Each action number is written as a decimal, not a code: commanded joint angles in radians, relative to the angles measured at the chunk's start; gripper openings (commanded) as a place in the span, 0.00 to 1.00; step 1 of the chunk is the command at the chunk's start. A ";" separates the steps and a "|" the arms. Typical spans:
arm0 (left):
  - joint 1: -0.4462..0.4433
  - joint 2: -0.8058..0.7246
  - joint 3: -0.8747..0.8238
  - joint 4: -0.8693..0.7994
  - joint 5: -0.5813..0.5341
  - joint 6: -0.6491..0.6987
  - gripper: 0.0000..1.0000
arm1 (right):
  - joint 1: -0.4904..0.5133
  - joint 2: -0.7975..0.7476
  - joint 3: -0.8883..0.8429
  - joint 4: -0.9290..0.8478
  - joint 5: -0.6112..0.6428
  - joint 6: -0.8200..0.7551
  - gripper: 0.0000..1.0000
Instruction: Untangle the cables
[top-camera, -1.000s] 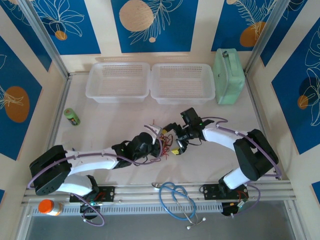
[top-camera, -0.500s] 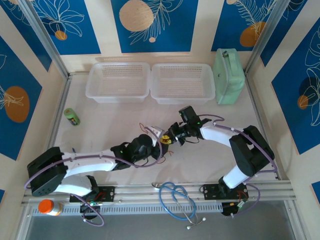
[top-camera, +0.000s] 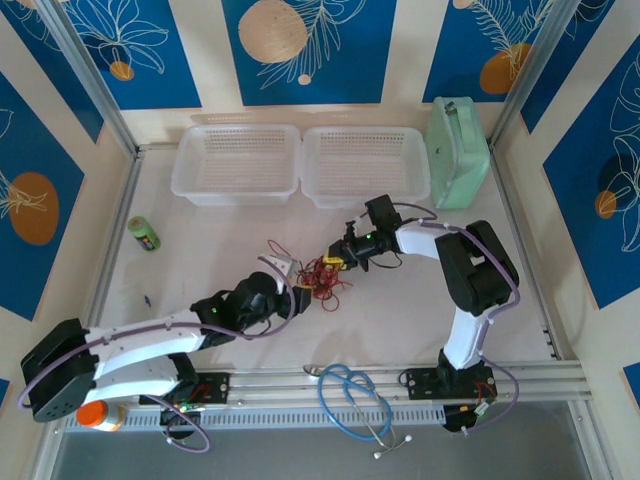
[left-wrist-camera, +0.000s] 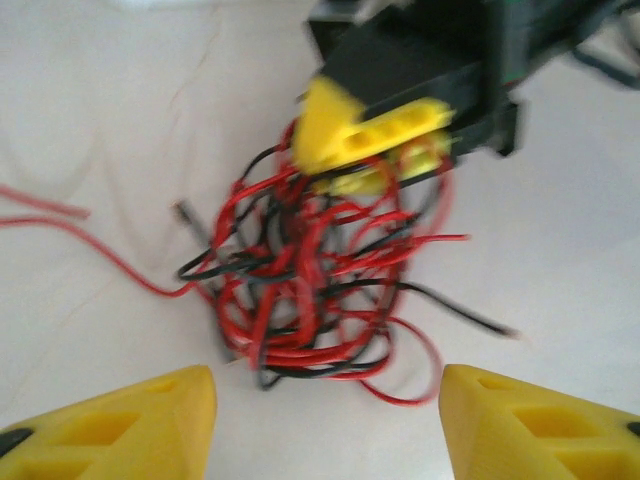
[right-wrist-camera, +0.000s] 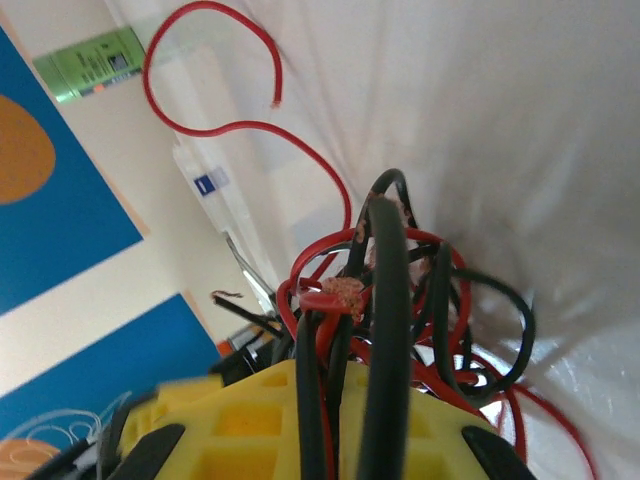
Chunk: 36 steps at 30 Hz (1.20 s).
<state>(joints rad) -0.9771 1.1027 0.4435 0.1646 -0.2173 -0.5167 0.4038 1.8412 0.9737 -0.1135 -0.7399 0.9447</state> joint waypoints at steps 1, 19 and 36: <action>0.075 0.059 -0.026 0.144 0.104 -0.031 0.56 | 0.006 -0.013 0.005 -0.009 -0.087 -0.113 0.00; 0.182 0.497 0.034 0.529 0.348 -0.102 0.56 | 0.029 -0.028 -0.007 -0.042 -0.026 -0.120 0.00; 0.205 0.348 0.006 0.331 0.163 -0.031 0.00 | -0.025 -0.144 -0.048 -0.276 0.152 -0.238 0.15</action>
<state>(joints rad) -0.7986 1.5314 0.4549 0.5873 0.0368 -0.5930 0.4000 1.7504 0.9543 -0.2512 -0.6483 0.7727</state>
